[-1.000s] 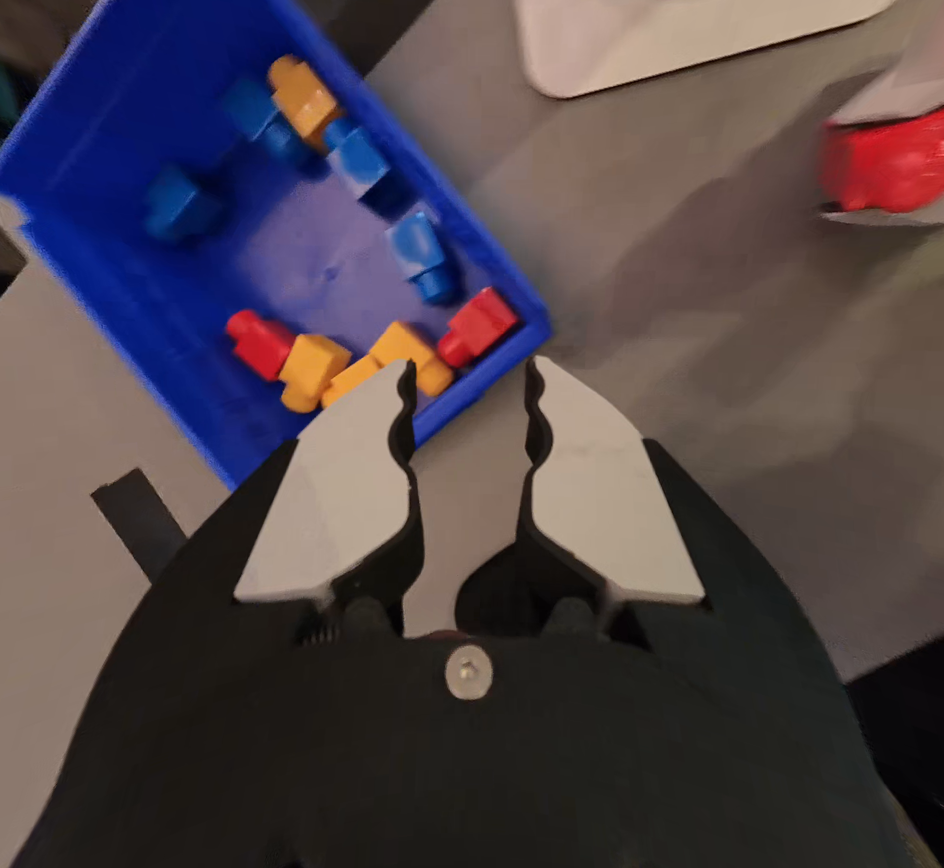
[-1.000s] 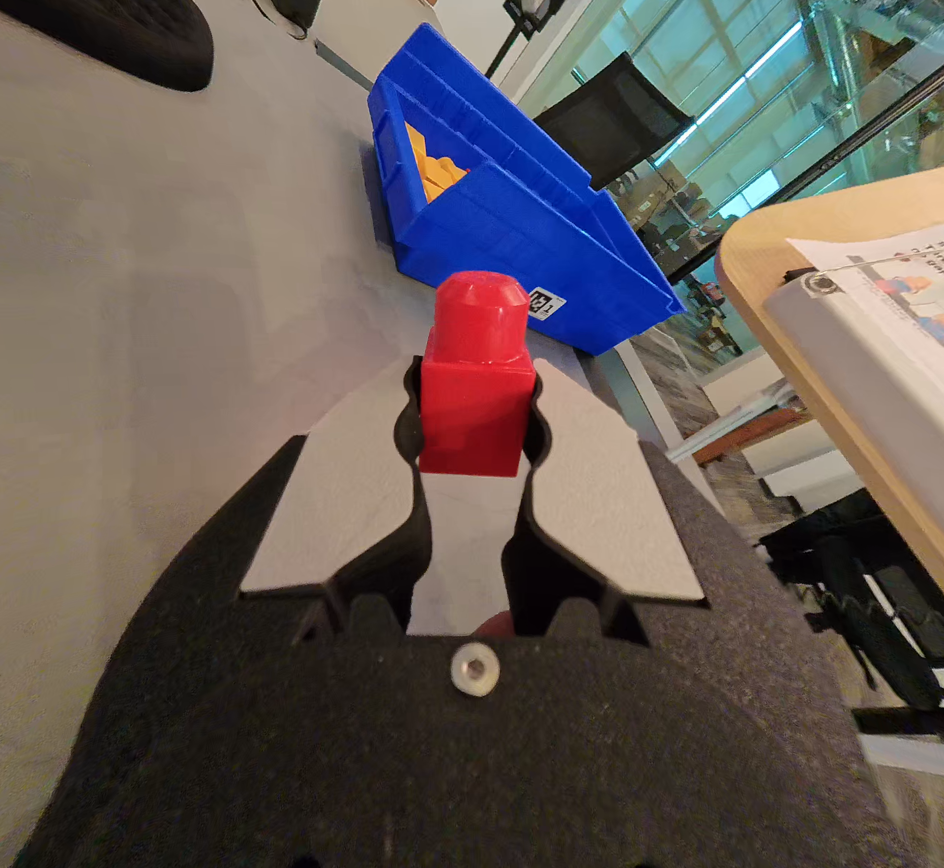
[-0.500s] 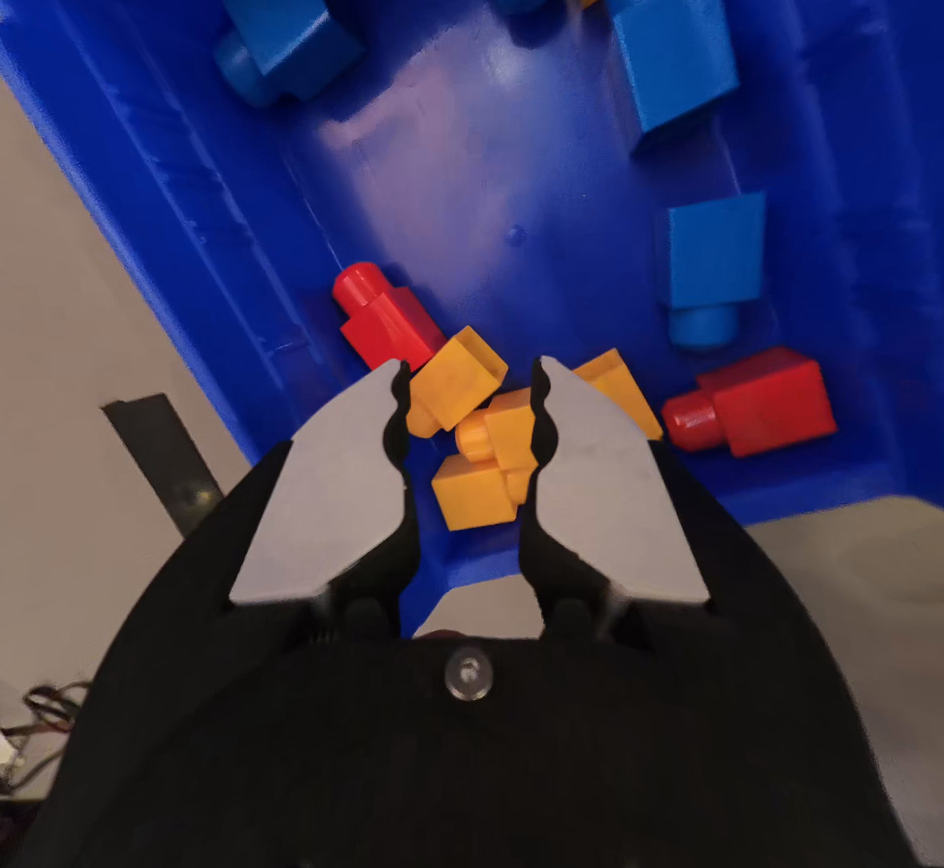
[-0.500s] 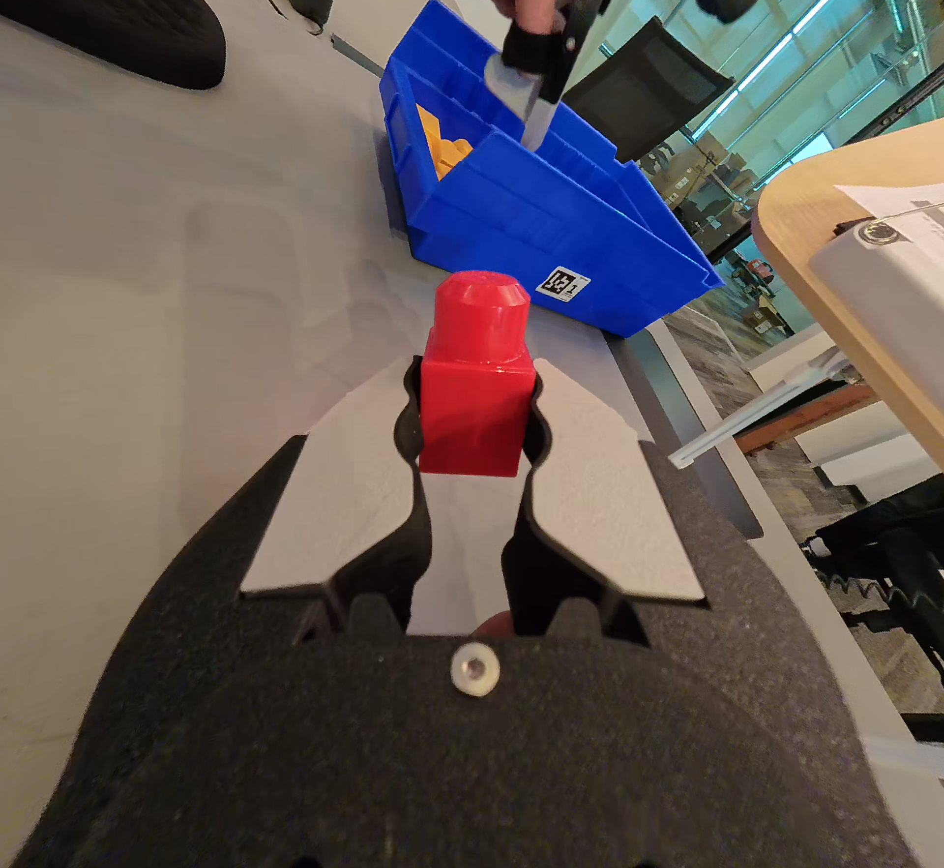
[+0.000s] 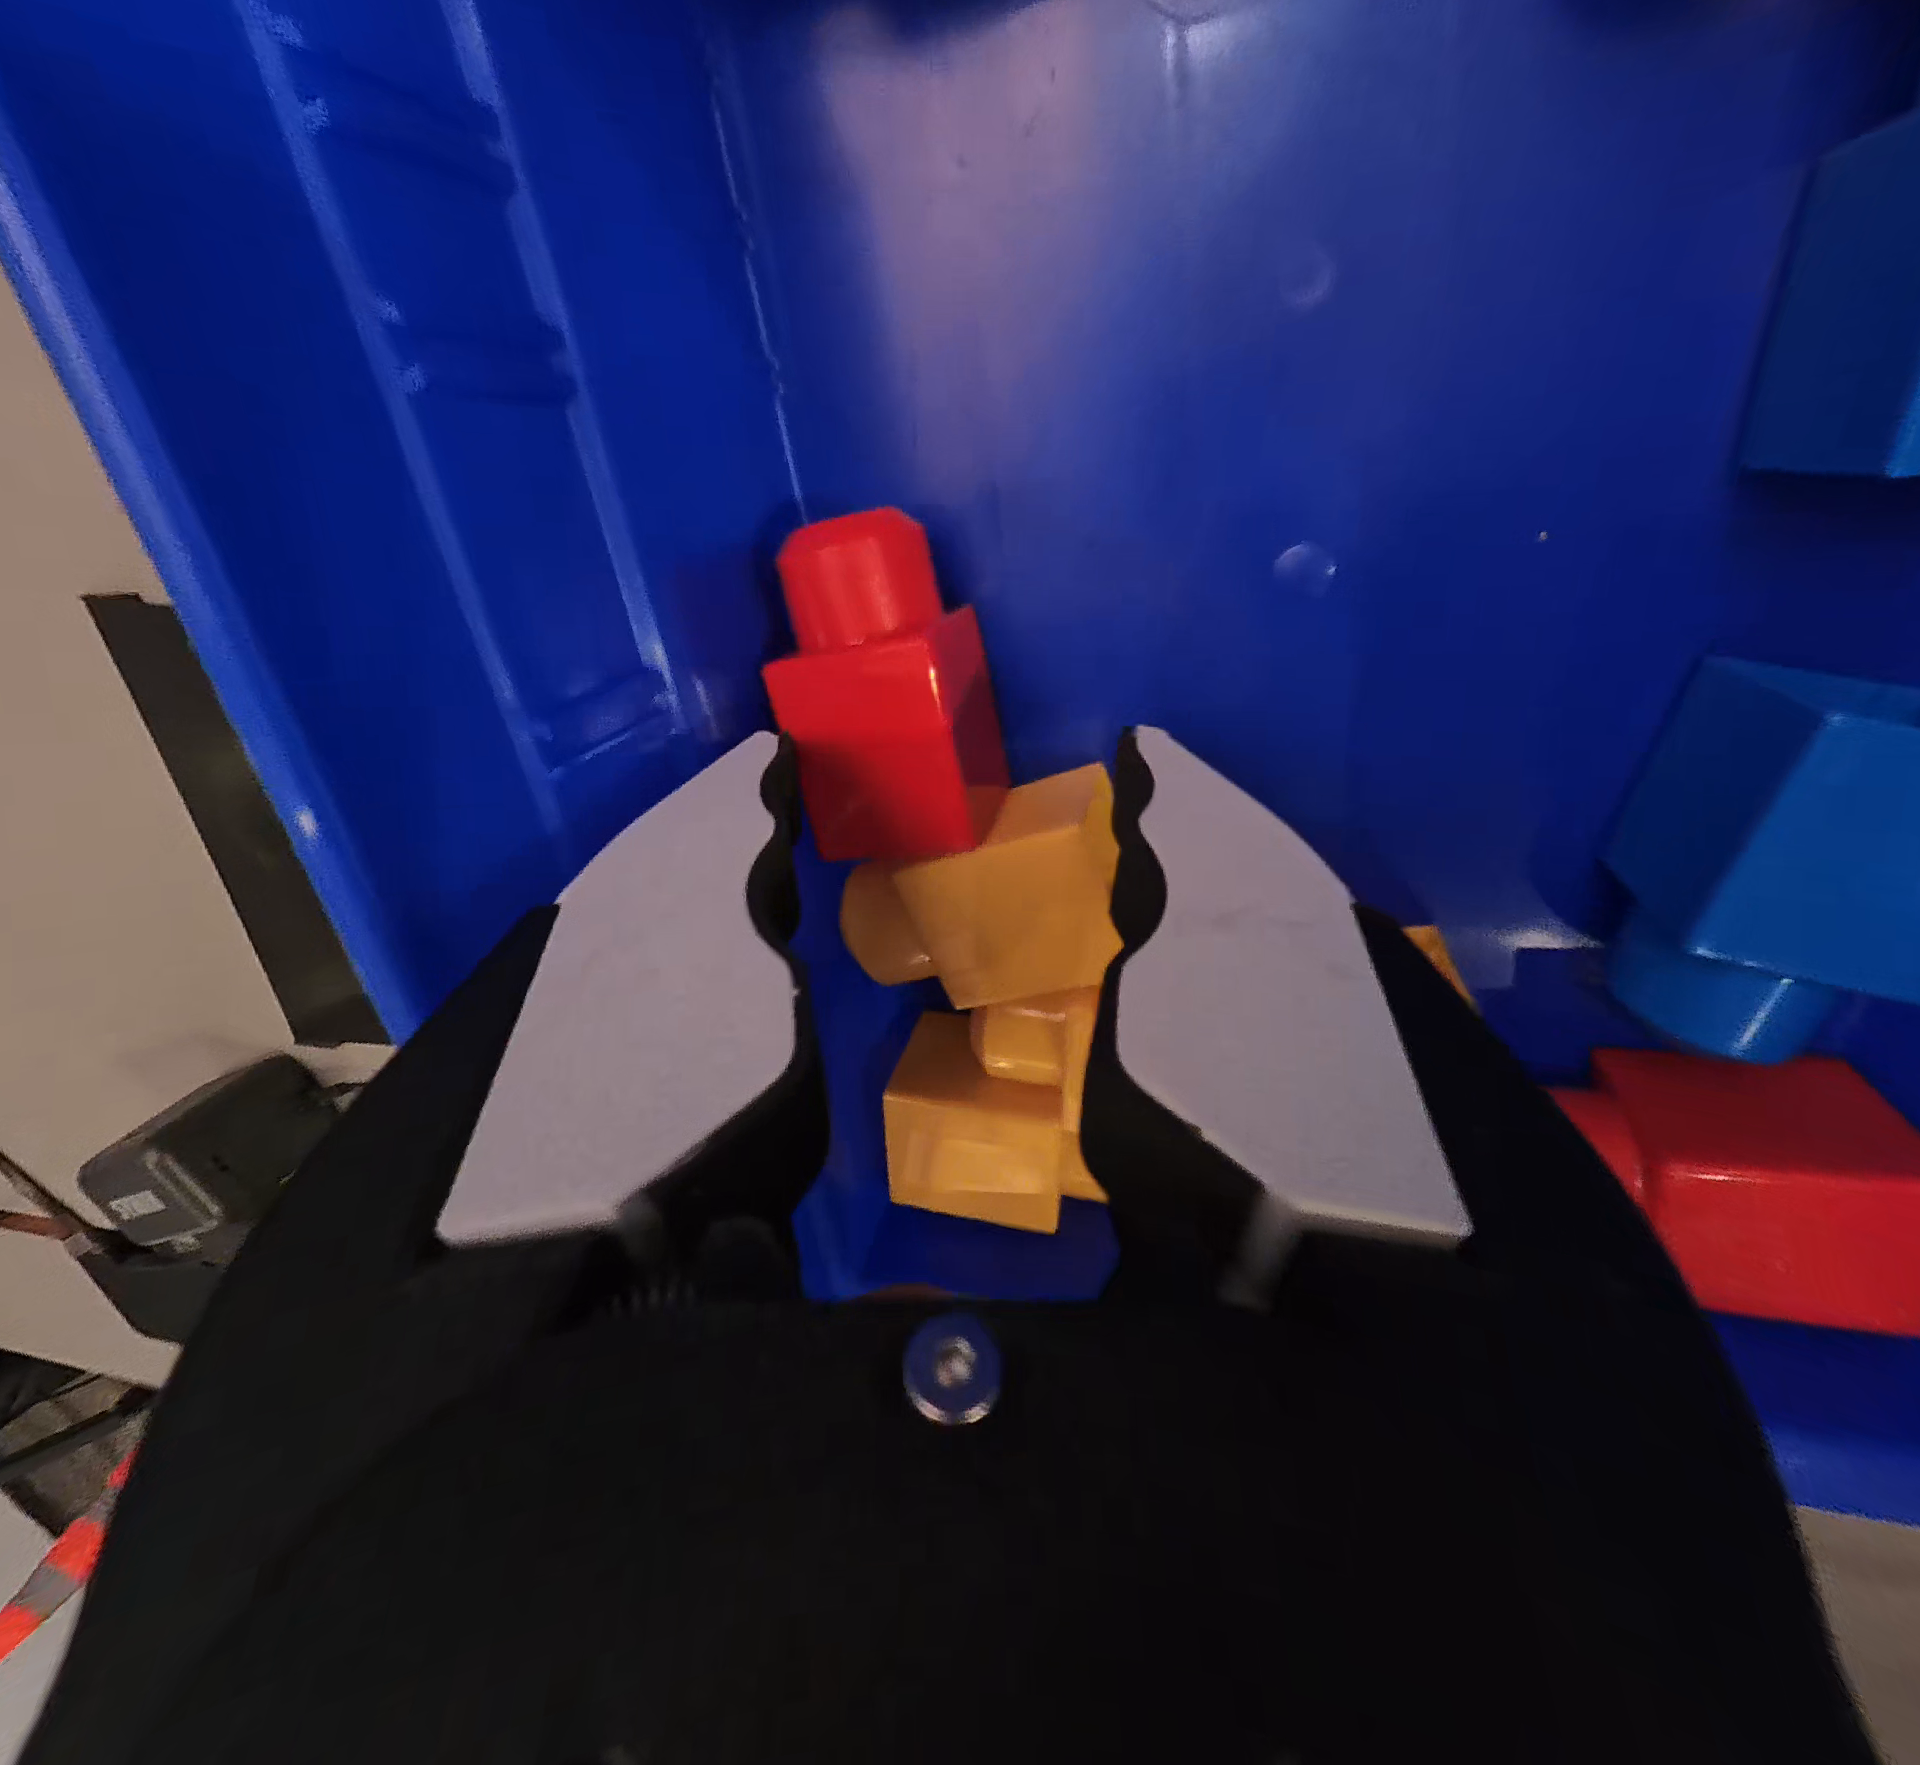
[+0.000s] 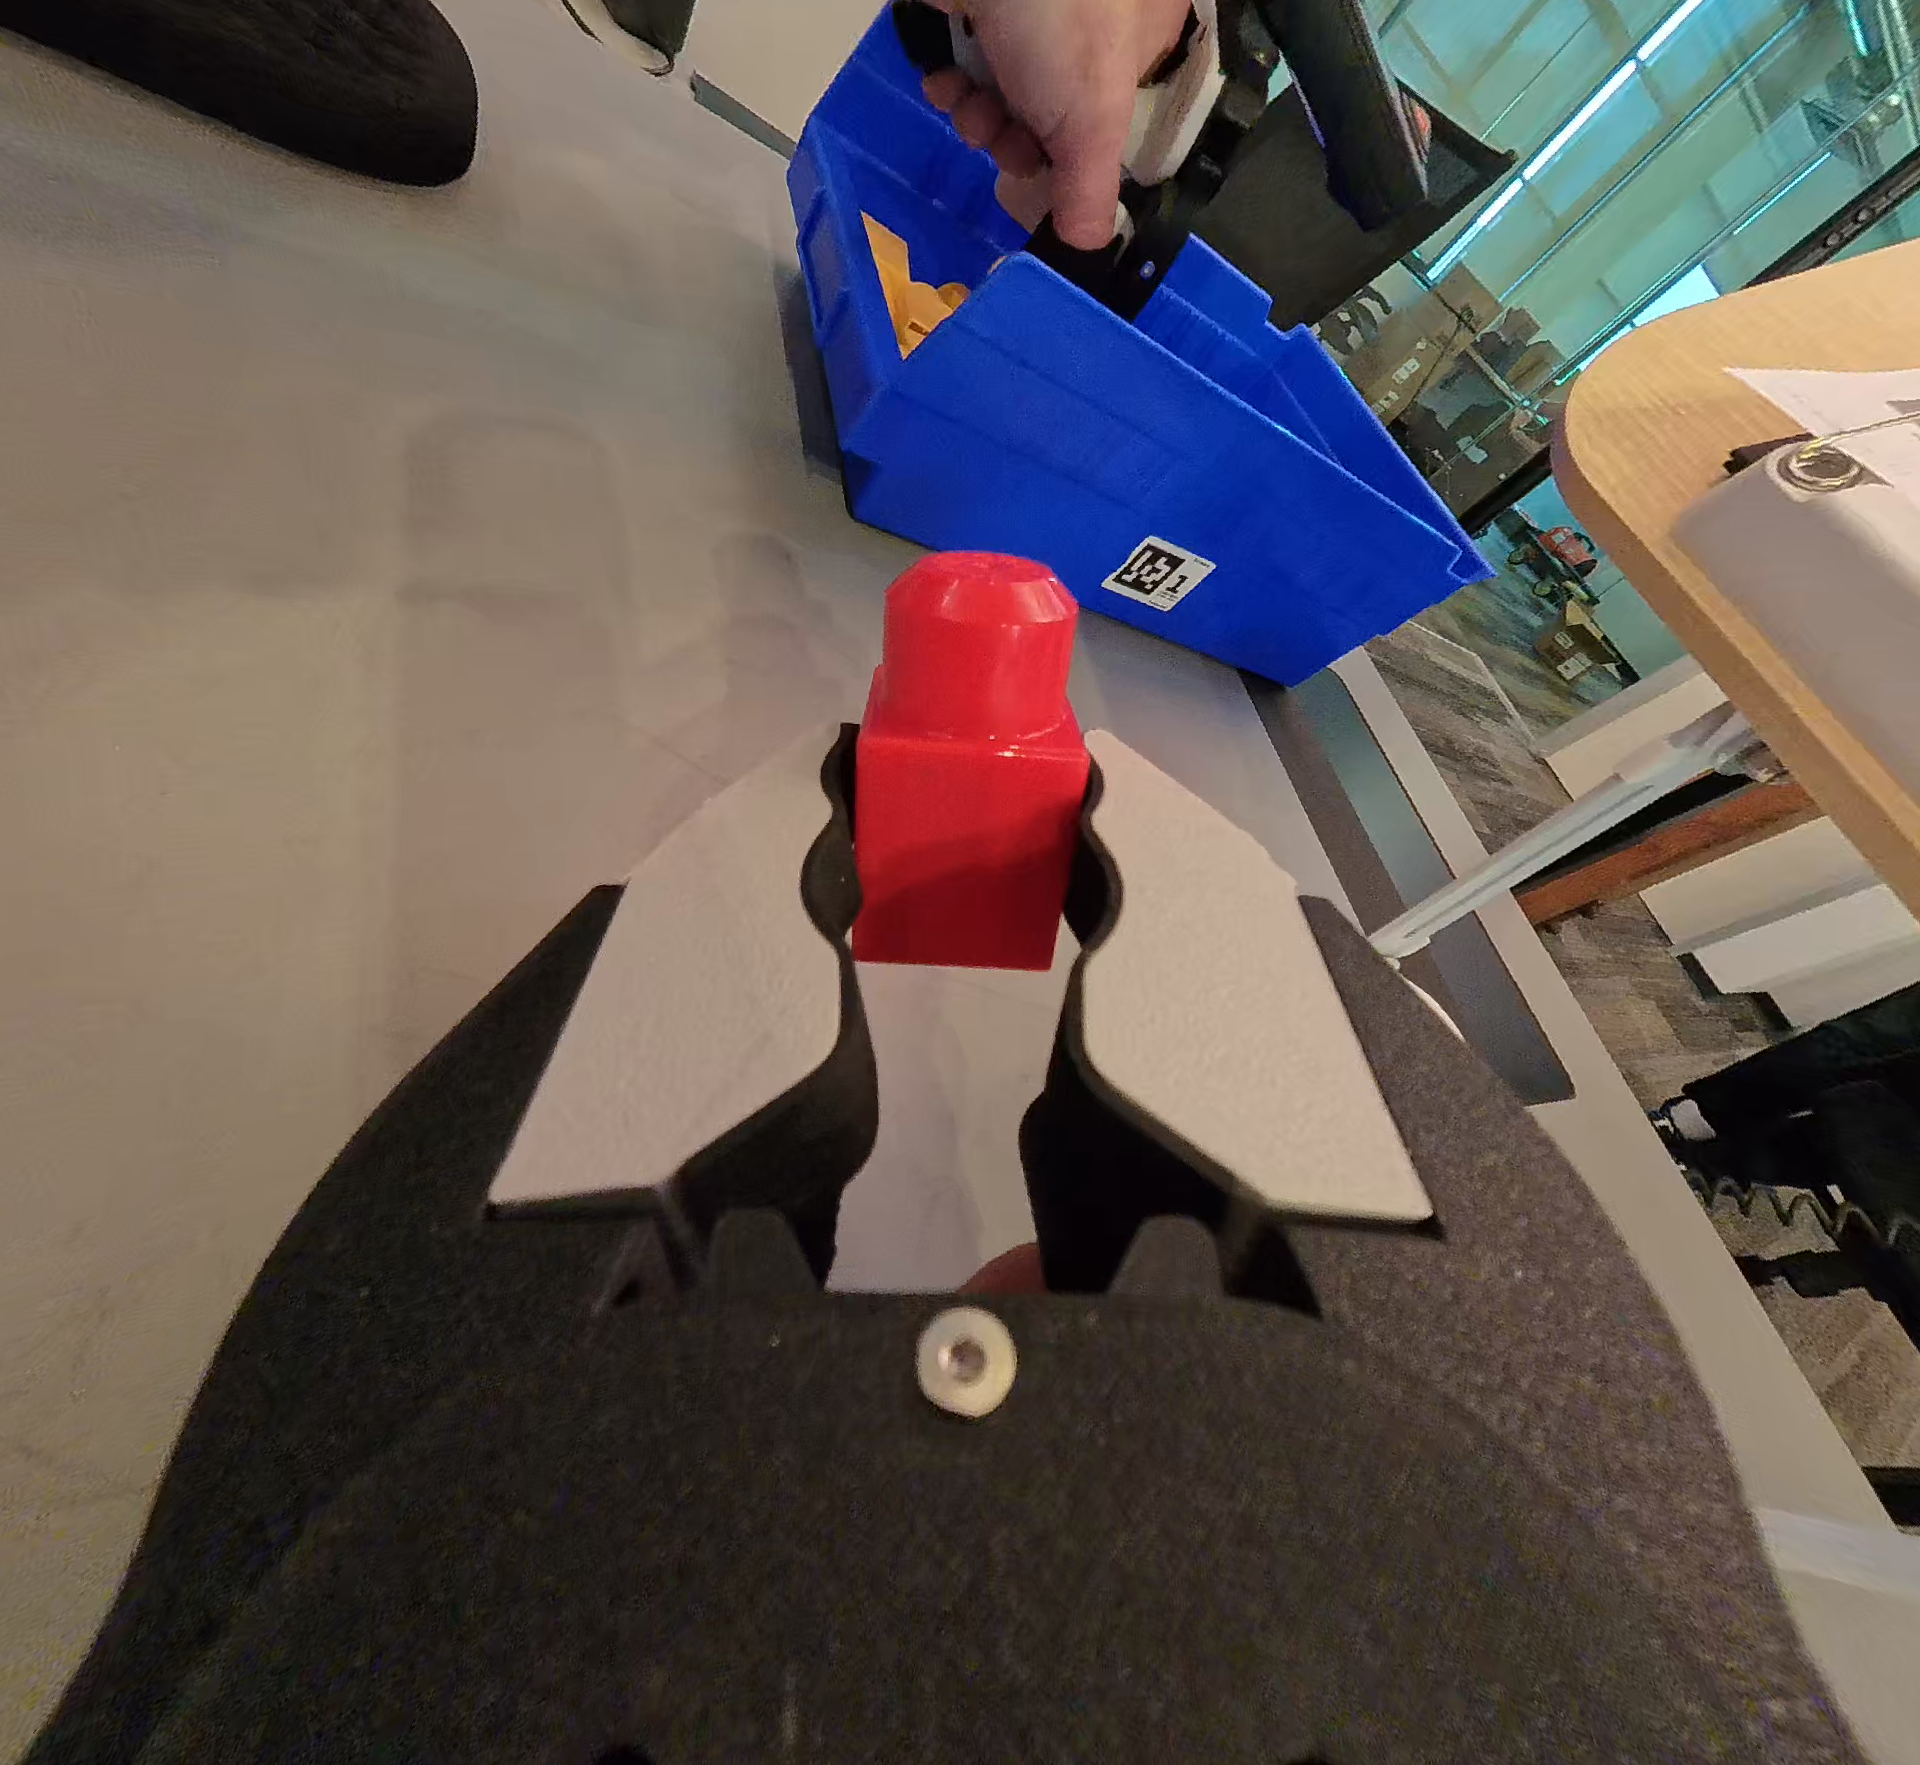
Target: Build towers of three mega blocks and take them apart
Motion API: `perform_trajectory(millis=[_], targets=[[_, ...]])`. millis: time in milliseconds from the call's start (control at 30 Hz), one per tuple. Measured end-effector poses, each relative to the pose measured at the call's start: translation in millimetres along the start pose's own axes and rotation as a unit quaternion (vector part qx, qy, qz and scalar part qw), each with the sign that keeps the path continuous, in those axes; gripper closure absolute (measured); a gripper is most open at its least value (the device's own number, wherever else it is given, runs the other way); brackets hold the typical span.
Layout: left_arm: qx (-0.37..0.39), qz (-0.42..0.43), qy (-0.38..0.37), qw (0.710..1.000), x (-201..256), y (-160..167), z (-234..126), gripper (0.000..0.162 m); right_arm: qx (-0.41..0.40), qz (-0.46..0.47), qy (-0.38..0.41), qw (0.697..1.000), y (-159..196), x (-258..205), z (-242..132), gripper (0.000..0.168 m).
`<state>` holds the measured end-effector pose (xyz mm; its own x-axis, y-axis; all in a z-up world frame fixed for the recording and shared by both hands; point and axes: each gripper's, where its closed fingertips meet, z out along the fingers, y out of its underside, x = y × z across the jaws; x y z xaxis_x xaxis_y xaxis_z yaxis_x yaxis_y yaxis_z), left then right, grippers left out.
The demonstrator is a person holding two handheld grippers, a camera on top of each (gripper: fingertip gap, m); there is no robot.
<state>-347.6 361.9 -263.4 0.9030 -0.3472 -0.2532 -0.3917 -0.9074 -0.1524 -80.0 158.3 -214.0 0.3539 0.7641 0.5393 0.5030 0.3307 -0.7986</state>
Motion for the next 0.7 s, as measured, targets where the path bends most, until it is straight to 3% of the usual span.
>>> perform_trajectory(millis=[133,233,300,533,700], targets=[[0.006,0.016,-0.009,1.0,6.5,-1.9,1.1,0.096,0.0,0.0,0.0,1.0,0.0,0.0,-0.2,0.132],[0.037,0.046,0.018,0.998,22.8,-9.1,-5.5,0.106,-0.001,0.0,0.0,1.0,0.3,0.2,-0.1,0.132],[0.061,0.037,0.057,0.996,31.6,-15.1,-13.7,0.122,-0.002,0.0,0.0,1.0,0.6,0.4,-0.2,0.132],[0.043,0.041,0.066,0.996,30.7,-15.2,-4.2,0.097,-0.003,0.002,-0.002,1.0,1.5,0.1,0.3,0.132],[0.036,-0.033,0.147,0.988,44.7,-24.8,0.3,0.086,-0.004,0.006,-0.004,1.0,2.6,0.4,0.6,0.132]])
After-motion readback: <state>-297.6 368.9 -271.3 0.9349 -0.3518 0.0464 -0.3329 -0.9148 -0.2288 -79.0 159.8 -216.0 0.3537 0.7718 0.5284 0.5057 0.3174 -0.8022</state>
